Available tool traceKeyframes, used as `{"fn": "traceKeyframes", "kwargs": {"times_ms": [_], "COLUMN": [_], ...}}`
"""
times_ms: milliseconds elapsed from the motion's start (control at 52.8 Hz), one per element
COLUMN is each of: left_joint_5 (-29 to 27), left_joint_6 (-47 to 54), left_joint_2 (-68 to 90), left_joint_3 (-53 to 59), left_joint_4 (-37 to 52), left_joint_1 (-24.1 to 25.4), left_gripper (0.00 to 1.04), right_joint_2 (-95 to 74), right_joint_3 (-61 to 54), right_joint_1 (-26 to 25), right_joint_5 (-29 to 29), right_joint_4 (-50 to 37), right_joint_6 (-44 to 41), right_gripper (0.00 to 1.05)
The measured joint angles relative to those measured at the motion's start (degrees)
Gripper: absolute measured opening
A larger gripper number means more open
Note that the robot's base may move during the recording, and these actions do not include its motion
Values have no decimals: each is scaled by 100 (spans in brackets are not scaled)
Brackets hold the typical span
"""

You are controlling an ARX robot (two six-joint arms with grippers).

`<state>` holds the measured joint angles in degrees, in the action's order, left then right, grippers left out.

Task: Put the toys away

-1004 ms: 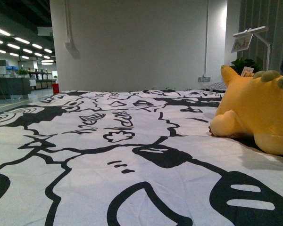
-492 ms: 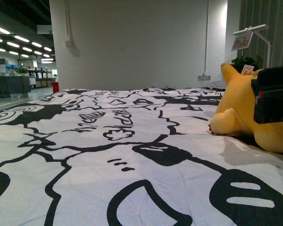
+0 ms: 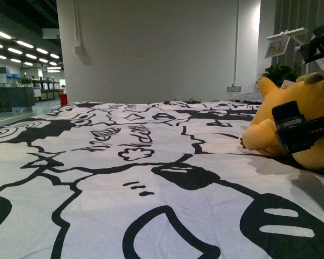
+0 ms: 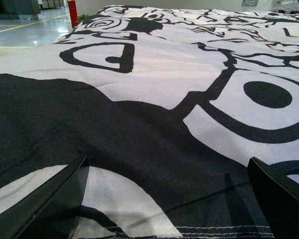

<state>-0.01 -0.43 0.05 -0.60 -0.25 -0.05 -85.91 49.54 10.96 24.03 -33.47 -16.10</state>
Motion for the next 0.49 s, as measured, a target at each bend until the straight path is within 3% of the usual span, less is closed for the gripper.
{"fn": "traceKeyframes", "kwargs": {"times_ms": [208,284,492], "left_joint_5": [0,0,0], "left_joint_6": [0,0,0], "left_joint_2": [0,0,0], "left_joint_3": [0,0,0], "left_joint_4": [0,0,0], "left_joint_1": [0,0,0], "left_gripper": [98,98,98], "right_joint_2": [2,11,76], "right_joint_3": [37,37,13], "right_joint_1": [-9,-42,-118], "right_joint_5": [20,4,-157], "right_joint_4": [269,289,411], "right_joint_6": [-28,-17,111], "right_gripper": [97,83,59]}}
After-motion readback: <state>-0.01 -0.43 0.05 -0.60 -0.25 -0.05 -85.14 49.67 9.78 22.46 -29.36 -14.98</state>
